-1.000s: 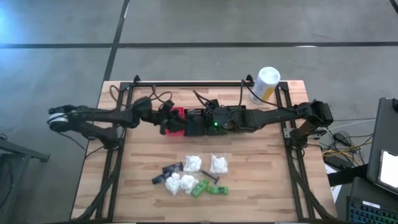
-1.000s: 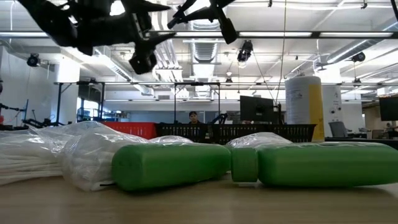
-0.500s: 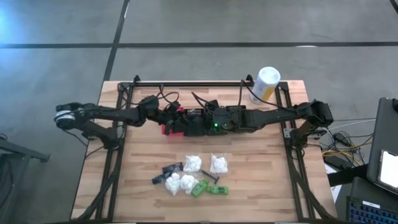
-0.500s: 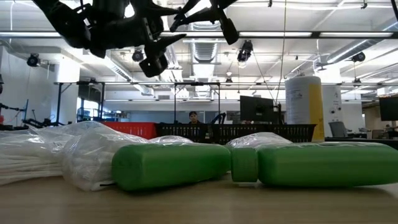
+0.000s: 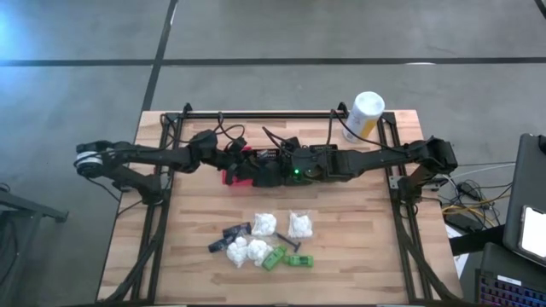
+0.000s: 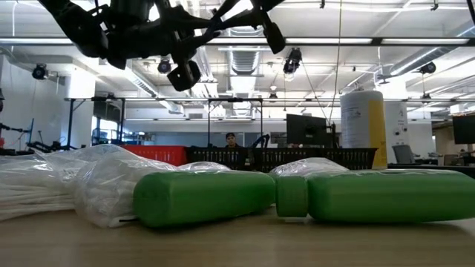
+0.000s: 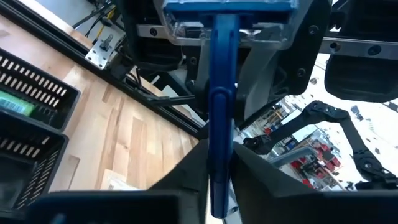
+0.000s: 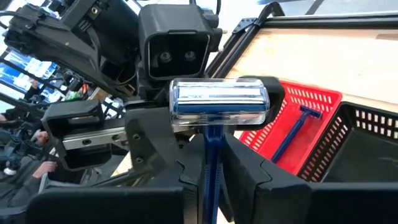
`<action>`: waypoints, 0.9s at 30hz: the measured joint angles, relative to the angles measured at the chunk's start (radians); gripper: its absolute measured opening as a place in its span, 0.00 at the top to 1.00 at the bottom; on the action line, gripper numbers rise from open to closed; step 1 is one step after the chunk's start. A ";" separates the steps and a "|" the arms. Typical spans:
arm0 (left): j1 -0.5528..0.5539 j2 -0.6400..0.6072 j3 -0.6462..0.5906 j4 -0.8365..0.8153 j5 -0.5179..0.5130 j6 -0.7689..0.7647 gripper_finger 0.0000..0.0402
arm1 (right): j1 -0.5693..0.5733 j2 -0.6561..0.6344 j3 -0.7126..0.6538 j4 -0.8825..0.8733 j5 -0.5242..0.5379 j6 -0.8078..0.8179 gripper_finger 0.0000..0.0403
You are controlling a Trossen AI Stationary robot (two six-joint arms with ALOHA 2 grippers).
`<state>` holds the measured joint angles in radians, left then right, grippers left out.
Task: Pick & Place Travel size toiletries
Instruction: Put the razor into the red bin
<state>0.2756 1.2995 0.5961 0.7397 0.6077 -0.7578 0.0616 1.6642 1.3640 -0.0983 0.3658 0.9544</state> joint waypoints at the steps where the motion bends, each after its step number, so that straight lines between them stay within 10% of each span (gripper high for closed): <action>1: 0.000 0.000 0.000 -0.001 0.000 0.004 0.89 | 0.000 0.000 0.000 0.000 -0.002 0.000 0.90; 27: 0.114 -0.041 -0.012 -0.289 -0.167 0.000 0.92 | 0.025 -0.060 0.001 -0.324 -0.028 0.120 0.33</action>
<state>0.3896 1.2580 0.5842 0.4504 0.4404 -0.7578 0.0868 1.6044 1.3651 -0.4221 0.3379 1.0748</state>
